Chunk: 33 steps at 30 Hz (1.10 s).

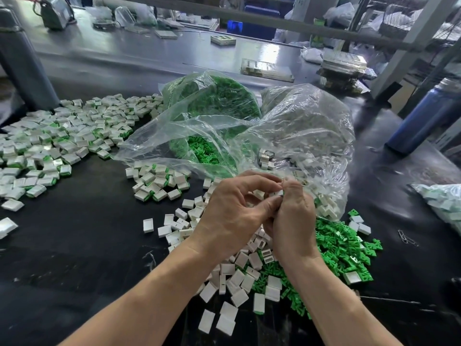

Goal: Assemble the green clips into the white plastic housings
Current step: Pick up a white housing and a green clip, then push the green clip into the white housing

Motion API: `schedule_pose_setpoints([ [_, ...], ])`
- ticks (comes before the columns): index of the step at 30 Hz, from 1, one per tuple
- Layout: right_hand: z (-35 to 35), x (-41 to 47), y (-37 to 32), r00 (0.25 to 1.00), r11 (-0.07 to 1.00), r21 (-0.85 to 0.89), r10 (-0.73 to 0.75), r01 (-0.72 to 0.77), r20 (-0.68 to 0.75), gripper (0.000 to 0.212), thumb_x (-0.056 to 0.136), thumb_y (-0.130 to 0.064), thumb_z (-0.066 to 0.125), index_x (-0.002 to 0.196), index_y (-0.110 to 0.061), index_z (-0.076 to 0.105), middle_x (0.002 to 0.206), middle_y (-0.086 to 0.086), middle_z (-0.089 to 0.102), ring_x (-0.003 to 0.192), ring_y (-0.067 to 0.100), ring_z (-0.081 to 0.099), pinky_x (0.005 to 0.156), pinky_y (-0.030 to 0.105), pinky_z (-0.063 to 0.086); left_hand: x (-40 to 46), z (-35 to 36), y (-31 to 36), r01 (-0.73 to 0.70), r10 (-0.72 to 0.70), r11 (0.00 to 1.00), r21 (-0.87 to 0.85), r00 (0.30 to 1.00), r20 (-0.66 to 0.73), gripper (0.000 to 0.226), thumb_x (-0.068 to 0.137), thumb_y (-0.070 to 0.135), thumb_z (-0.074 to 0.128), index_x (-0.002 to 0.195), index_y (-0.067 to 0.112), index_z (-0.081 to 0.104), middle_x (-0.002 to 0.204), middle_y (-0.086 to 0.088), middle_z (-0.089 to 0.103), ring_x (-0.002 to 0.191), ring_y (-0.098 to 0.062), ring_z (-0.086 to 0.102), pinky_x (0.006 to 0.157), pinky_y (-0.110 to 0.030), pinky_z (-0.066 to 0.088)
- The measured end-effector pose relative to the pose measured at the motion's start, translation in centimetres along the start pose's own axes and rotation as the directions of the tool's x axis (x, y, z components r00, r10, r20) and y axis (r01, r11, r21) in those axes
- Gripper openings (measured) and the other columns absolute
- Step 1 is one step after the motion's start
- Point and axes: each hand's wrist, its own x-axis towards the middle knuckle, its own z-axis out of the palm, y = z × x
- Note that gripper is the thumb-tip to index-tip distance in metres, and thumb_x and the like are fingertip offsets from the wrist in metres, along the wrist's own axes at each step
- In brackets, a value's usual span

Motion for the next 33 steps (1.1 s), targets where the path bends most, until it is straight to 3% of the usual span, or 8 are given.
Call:
schedule_pose_setpoints([
  [3, 0.0, 0.1, -0.2, 0.999, 0.997, -0.074, 0.024, -0.026, -0.036, 0.052, 0.106, -0.04, 0.036, 0.086, -0.028, 0.082, 0.073, 0.014, 0.067, 0.062, 0.026, 0.065, 0.05, 0.036, 0.05, 0.1, 0.1, -0.3, 0.025, -0.026, 0.999, -0.036, 0.999, -0.018, 0.013, 0.092, 0.003, 0.074, 0.105, 0.003, 0.077, 0.12, 0.002, 0.073, 0.094, -0.013, 0.075, 0.077, -0.024, 0.061],
  [7, -0.8, 0.3, -0.5, 0.999, 0.982, -0.188, 0.028, -0.032, -0.023, 0.06, 0.112, -0.043, 0.035, 0.071, -0.027, 0.076, 0.056, -0.002, 0.052, 0.048, 0.013, 0.044, 0.038, 0.025, 0.033, 0.2, -0.1, -0.6, 0.057, -0.063, 0.991, -0.121, 0.997, -0.041, 0.011, 0.093, 0.007, 0.074, 0.104, 0.006, 0.077, 0.107, 0.002, 0.077, 0.089, -0.019, 0.076, 0.076, -0.03, 0.064],
  [9, -1.5, 0.2, -0.8, 0.998, 0.959, -0.277, -0.057, 0.056, 0.006, 0.06, 0.112, -0.046, 0.037, 0.067, -0.024, 0.071, 0.057, -0.002, 0.055, 0.047, 0.009, 0.044, 0.04, 0.02, 0.034, 0.4, -0.7, -0.9, 0.054, -0.061, 0.995, -0.086, 0.994, -0.086, 0.011, 0.094, 0.013, 0.075, 0.104, 0.015, 0.078, 0.099, 0.006, 0.078, 0.09, -0.013, 0.075, 0.079, -0.026, 0.061],
  [12, -2.4, 0.4, -1.3, 0.986, 0.95, -0.264, -0.151, 0.166, 0.076, 0.042, 0.107, -0.042, 0.049, 0.088, -0.012, 0.071, 0.069, 0.003, 0.063, 0.055, 0.01, 0.051, 0.045, 0.018, 0.038, 0.6, -1.6, -1.3, 0.063, -0.069, 0.997, -0.046, 0.989, -0.131, 0.013, 0.093, 0.014, 0.075, 0.101, 0.024, 0.077, 0.093, 0.012, 0.077, 0.087, -0.005, 0.071, 0.076, -0.02, 0.058],
  [16, -2.7, 0.6, -1.2, 0.967, 0.913, -0.339, -0.168, 0.226, 0.192, 0.013, 0.094, -0.036, 0.068, 0.1, -0.026, 0.074, 0.082, -0.001, 0.072, 0.066, 0.011, 0.06, 0.055, 0.018, 0.046, 0.6, -2.0, -1.3, 0.046, -0.05, 0.998, -0.038, 0.99, -0.131, 0.014, 0.091, 0.013, 0.076, 0.102, 0.021, 0.078, 0.092, 0.013, 0.078, 0.084, -0.001, 0.073, 0.071, -0.014, 0.055],
  [26, -3.1, 1.1, -0.5, 0.974, 0.888, -0.422, -0.11, 0.185, 0.197, 0.006, 0.101, -0.02, 0.066, 0.096, -0.022, 0.07, 0.075, -0.004, 0.067, 0.063, 0.01, 0.058, 0.056, 0.021, 0.045, 0.8, -2.4, -1.5, 0.109, -0.111, 0.994, -0.016, 0.988, -0.106, 0.01, 0.089, 0.011, 0.079, 0.097, 0.016, 0.075, 0.086, 0.005, 0.076, 0.079, -0.004, 0.071, 0.071, -0.017, 0.055],
  [29, -3.1, 1.1, -0.3, 0.979, 0.875, -0.453, -0.097, 0.17, 0.179, 0.005, 0.099, -0.023, 0.068, 0.097, -0.023, 0.072, 0.076, -0.007, 0.069, 0.064, 0.005, 0.06, 0.057, 0.018, 0.047, 0.8, -3.1, -1.6, 0.144, -0.135, 0.987, 0.073, 0.984, -0.116, 0.01, 0.089, 0.016, 0.081, 0.095, 0.02, 0.075, 0.086, 0.006, 0.076, 0.08, -0.008, 0.072, 0.07, -0.019, 0.057],
  [33, -4.0, 1.4, -0.6, 0.988, 0.836, -0.528, -0.109, 0.15, 0.109, 0.008, 0.099, -0.032, 0.067, 0.094, -0.029, 0.073, 0.081, -0.015, 0.073, 0.071, -0.001, 0.066, 0.064, 0.016, 0.052, 1.1, -5.6, -2.1, 0.254, -0.205, 0.932, 0.26, 0.958, -0.202, 0.013, 0.09, 0.019, 0.078, 0.092, 0.03, 0.072, 0.084, 0.015, 0.073, 0.082, 0.006, 0.069, 0.07, -0.011, 0.056],
])
